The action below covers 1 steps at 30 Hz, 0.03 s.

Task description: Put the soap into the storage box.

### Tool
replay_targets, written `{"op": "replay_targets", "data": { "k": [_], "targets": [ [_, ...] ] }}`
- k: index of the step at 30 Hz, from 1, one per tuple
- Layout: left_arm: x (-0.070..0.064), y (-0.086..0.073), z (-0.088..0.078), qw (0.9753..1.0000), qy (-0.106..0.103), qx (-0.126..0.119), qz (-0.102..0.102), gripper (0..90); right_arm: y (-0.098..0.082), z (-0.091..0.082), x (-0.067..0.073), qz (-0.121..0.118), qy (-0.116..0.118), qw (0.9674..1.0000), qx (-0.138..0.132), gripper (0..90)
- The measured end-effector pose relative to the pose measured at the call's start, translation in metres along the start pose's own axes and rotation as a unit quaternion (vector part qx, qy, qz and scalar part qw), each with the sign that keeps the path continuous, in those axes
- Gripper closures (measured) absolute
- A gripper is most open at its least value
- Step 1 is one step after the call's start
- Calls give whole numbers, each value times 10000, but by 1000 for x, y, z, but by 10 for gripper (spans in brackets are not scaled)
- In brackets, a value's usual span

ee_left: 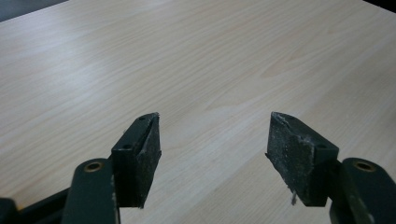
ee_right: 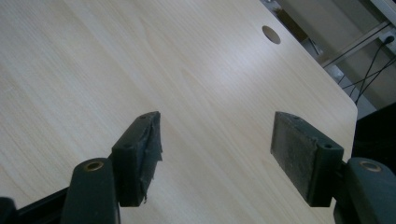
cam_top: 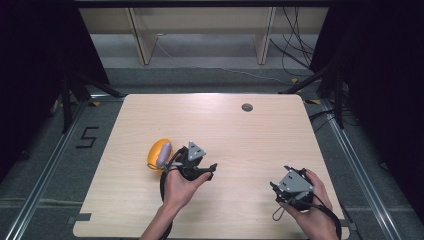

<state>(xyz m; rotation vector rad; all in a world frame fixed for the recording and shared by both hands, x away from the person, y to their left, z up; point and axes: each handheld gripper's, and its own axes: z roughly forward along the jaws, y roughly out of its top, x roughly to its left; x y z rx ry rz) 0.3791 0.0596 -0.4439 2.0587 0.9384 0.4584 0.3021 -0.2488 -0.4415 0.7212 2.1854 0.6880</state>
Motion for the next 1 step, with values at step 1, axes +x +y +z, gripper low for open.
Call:
{"op": "replay_targets", "data": {
  "k": [1],
  "targets": [
    [-1, 3, 1, 10000, 16, 27, 34, 337, 0, -1, -1, -14, -18, 10000, 0, 342]
  ]
}}
